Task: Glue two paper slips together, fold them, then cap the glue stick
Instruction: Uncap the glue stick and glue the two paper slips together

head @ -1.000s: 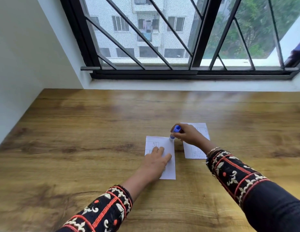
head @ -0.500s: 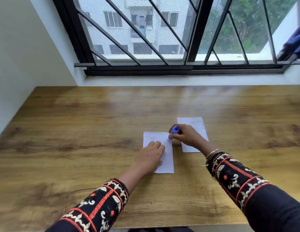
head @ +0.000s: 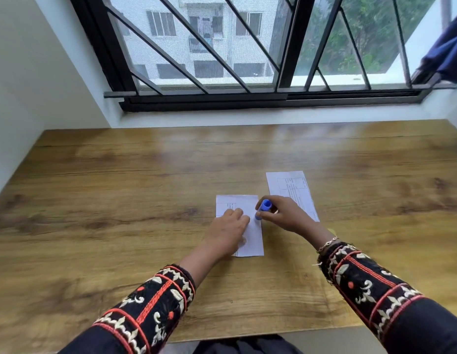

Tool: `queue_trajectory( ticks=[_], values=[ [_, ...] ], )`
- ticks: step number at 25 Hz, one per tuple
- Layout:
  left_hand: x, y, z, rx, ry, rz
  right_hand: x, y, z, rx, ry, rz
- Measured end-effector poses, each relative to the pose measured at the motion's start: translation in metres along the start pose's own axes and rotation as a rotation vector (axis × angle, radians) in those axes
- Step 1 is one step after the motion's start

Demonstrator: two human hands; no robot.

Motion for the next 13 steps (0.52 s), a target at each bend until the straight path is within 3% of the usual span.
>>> queue_trajectory(
  ticks=[13],
  values=[
    [0.003,-0.002,0.003,0.001,-0.012,0.011,0.009,-0.023,-0.041,0.08,0.007,-0.042]
  ],
)
Point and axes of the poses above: each hand's wrist, its own z-axis towards the middle knuckle, its own y-axis out of the back of the hand, x = y × z, the point moved 8 cm from there along z, towards the middle knuckle, and after that the axes turned 5 degrees about x, right-handed, at the moved point
